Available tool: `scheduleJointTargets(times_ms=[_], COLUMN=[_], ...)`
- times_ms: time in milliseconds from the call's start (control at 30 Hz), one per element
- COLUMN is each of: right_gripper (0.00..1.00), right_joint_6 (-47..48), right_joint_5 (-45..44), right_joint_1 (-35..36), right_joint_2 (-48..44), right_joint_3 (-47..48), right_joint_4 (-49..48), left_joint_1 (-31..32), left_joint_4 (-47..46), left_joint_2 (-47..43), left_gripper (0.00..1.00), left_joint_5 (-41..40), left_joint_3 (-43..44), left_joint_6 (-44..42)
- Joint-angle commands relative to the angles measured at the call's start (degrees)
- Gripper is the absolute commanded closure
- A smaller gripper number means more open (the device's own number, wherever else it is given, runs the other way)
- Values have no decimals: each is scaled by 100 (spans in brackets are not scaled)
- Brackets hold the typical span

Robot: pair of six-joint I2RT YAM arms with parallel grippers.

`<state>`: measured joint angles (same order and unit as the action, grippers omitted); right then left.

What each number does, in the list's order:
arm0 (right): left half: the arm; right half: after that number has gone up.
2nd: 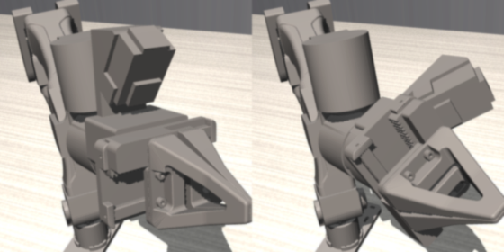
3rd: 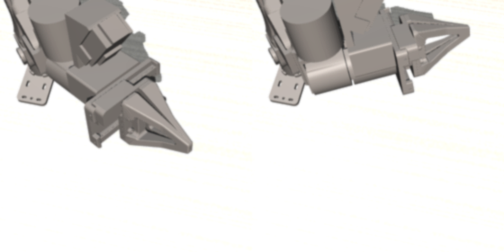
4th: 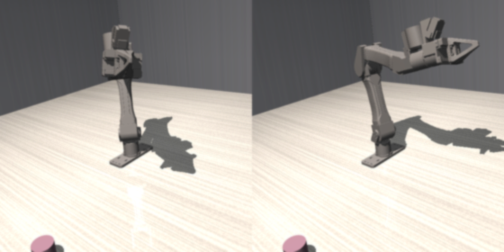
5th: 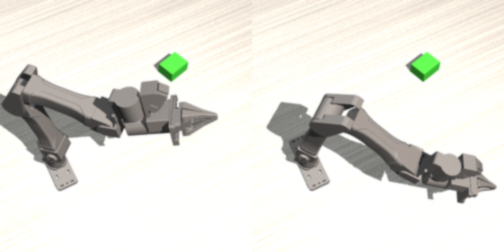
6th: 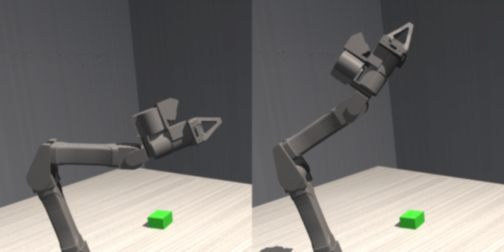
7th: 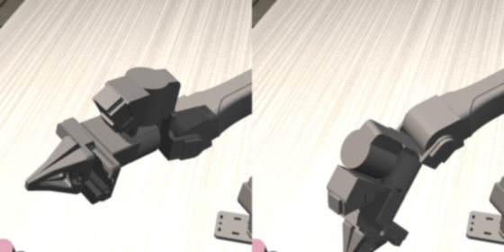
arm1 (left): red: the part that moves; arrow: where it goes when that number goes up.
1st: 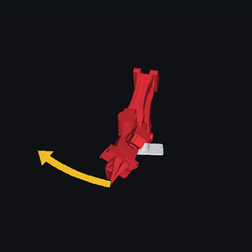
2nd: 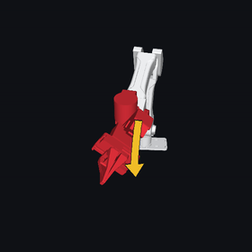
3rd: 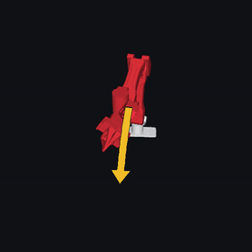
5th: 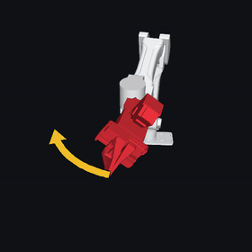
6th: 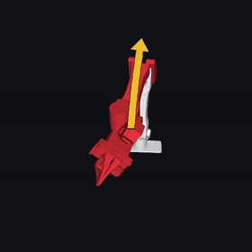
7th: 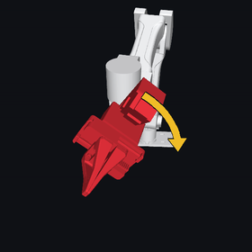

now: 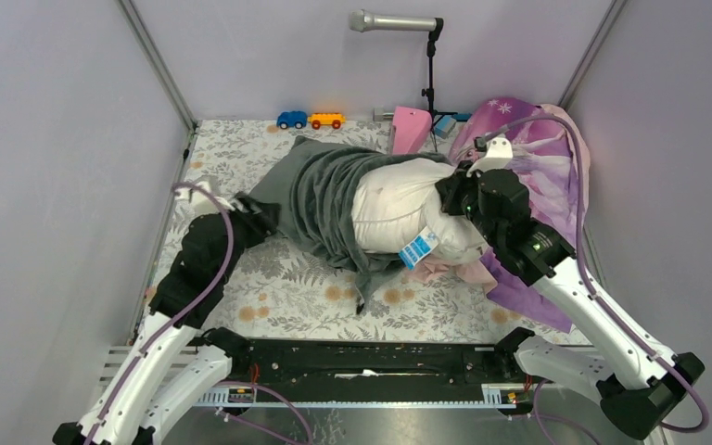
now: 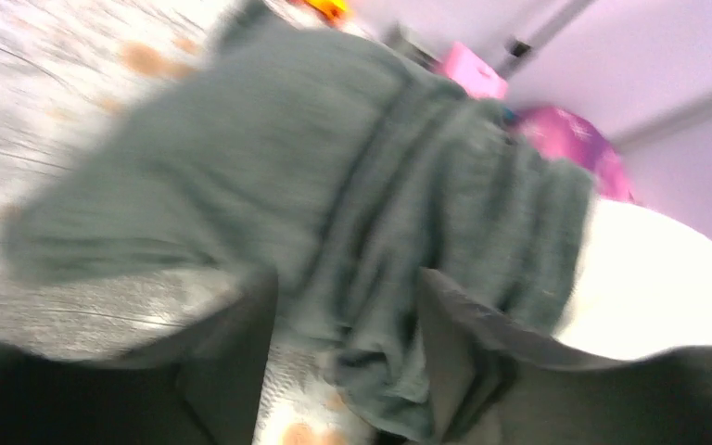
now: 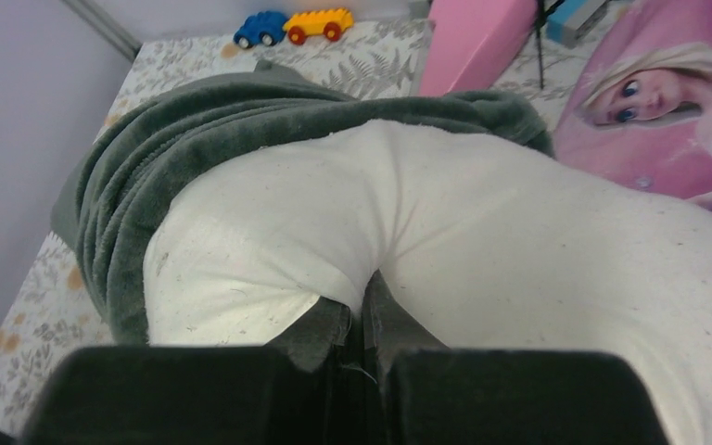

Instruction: Remove the pillowcase from the pillow

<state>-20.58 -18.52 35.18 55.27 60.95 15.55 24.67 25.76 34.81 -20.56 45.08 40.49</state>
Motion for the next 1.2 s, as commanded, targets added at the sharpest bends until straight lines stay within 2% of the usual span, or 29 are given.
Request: scheduleJointTargets(times_ms=[0, 33, 67, 133, 267, 500, 667, 900, 967, 1000, 1033, 1100, 1133, 1167], right_gripper=[100, 100, 100, 100, 100, 100, 100, 100, 100, 100, 100, 100, 100, 100], right_joint_6=[-187, -212, -222, -231, -257, -393, -432, -470, -485, -490, -487, -470, -452, -433], right_joint_5=[566, 623, 656, 686, 735, 987, 1050, 1060, 1072, 1075, 1079, 1065, 1035, 997], right_joint_1=[-55, -56, -61, -57, -56, -56, -56, -59, -56, -55, -59, -55, -63, -56], right_joint_2=[151, 171, 179, 198, 217, 266, 208, 125, 101, 92, 89, 61, 49, 32], right_joint_3=[304, 302, 296, 286, 278, 220, 191, 175, 132, 116, 99, 76, 65, 66], right_joint_4=[-766, -780, -787, -787, -829, -988, -989, -884, -880, -882, -877, -857, -828, -800], left_joint_1=[2, 11, 57, 284, 1115, 2487, 2610, 2605, 2605, 2603, 2598, 2595, 2577, 2557], left_joint_4=[-1163, -1463, -1754, -2079, -2476, -3727, -4553, -5036, -5354, -5387, -5355, -5193, -4999, -4753], left_joint_2=[397, 465, 503, 515, 601, 1529, 2285, 3045, 3232, 3306, 3350, 3327, 3251, 3141], left_gripper=[17, 3, 1, 1, 1, 1, 1, 3, 11, 18, 29, 56, 79, 96], left_joint_5=[2757, 3154, 3387, 3425, 2860, 2100, 1623, 838, 844, 807, 739, 536, 316, 144], left_joint_3=[-434, -631, -786, -1125, -1494, -1983, -2134, -2321, -2381, -2362, -2323, -2246, -2197, -2143], left_joint_6=[-1, 104, 229, 379, 600, 1082, 1331, 1687, 1668, 1613, 1561, 1387, 1292, 1194])
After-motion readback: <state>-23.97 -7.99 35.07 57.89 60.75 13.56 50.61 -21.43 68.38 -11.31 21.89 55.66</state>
